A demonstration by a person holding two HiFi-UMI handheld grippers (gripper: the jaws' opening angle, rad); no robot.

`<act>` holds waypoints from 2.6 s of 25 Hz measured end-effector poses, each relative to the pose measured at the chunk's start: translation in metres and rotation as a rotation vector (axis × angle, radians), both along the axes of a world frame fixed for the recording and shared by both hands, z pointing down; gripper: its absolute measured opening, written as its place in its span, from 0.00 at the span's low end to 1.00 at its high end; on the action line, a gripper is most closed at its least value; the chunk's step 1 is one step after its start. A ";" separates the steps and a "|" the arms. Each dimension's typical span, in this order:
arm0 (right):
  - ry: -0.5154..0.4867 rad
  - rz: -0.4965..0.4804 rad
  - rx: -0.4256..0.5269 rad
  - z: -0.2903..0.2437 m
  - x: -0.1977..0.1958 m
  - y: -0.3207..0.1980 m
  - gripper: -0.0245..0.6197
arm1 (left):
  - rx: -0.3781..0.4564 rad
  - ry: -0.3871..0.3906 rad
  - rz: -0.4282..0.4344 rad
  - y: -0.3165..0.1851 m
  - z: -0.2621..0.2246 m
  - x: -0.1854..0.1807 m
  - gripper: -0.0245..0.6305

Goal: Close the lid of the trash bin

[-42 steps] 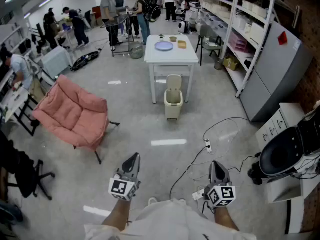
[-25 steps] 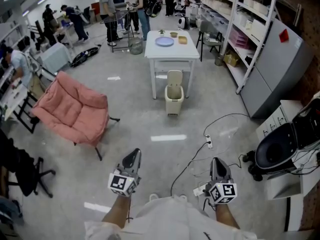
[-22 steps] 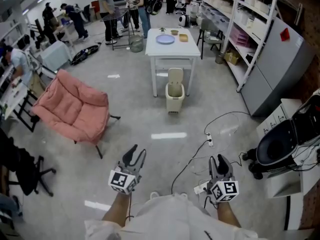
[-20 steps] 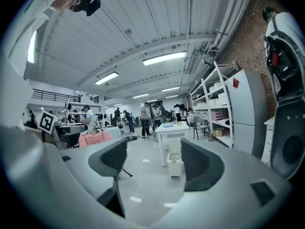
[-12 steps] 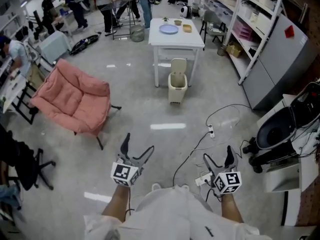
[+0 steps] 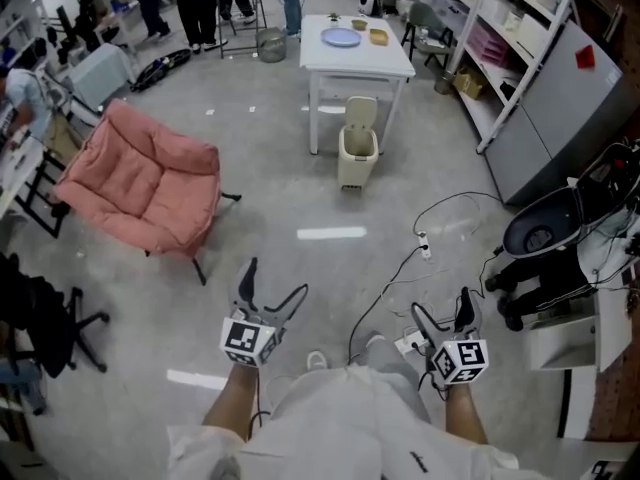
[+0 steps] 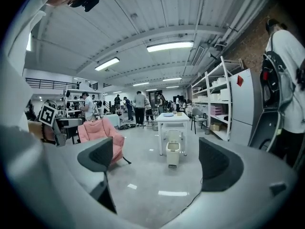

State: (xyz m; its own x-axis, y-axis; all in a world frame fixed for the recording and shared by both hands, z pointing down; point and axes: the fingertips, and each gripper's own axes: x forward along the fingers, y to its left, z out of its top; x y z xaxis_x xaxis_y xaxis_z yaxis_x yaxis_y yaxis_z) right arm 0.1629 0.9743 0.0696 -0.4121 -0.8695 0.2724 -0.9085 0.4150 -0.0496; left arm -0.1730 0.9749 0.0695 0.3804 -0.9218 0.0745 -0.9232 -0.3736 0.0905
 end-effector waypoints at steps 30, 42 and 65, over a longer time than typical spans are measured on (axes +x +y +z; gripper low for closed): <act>-0.109 -0.062 0.014 0.010 0.011 -0.174 0.89 | 0.019 0.016 0.000 -0.160 -0.007 0.038 0.75; -0.163 -0.098 -0.008 0.017 0.062 -0.304 0.89 | -0.010 -0.012 0.001 -0.297 -0.012 0.104 0.75; -0.193 -0.199 -0.027 0.027 0.113 -0.436 0.89 | -0.032 -0.028 -0.056 -0.415 -0.013 0.169 0.75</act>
State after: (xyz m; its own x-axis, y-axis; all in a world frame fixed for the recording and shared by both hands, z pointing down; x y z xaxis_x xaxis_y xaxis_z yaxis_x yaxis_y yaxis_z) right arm 0.2759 0.5386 0.0963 -0.6205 -0.7597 0.1944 -0.7819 0.5805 -0.2271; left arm -0.0038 0.5603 0.0566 0.3261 -0.9384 0.1143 -0.9447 -0.3191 0.0754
